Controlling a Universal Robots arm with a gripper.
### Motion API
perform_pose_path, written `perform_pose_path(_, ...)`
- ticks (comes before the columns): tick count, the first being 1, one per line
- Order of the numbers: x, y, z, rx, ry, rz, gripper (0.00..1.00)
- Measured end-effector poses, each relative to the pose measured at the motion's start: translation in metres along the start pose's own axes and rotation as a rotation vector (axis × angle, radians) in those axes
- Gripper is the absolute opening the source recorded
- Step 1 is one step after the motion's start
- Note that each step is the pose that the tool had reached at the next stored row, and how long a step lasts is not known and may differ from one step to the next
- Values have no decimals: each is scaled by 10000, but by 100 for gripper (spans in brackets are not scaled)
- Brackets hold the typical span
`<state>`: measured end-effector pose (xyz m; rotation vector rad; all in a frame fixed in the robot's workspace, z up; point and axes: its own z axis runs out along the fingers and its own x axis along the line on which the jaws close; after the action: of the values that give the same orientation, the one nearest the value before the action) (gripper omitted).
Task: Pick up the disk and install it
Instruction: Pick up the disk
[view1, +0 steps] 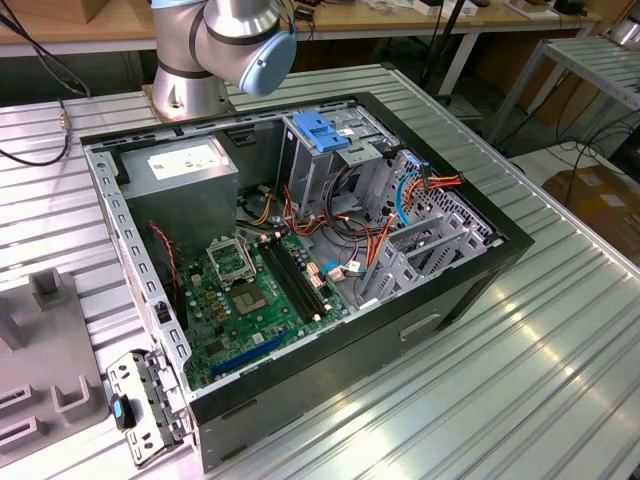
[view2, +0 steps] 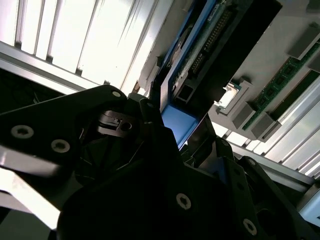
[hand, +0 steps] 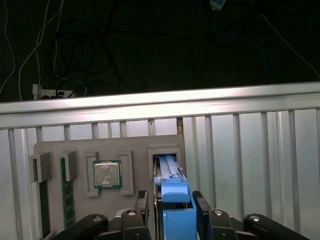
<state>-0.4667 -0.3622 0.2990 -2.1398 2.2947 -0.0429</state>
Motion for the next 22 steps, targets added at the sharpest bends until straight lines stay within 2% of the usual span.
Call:
perform_pose_path(8, -1, 0, 1, -1, 0, 0, 47)
perform_pose_path(9, -1, 0, 1, -1, 0, 0, 39)
perform_pose_path(22, -3, 0, 2, -1, 0, 0, 37)
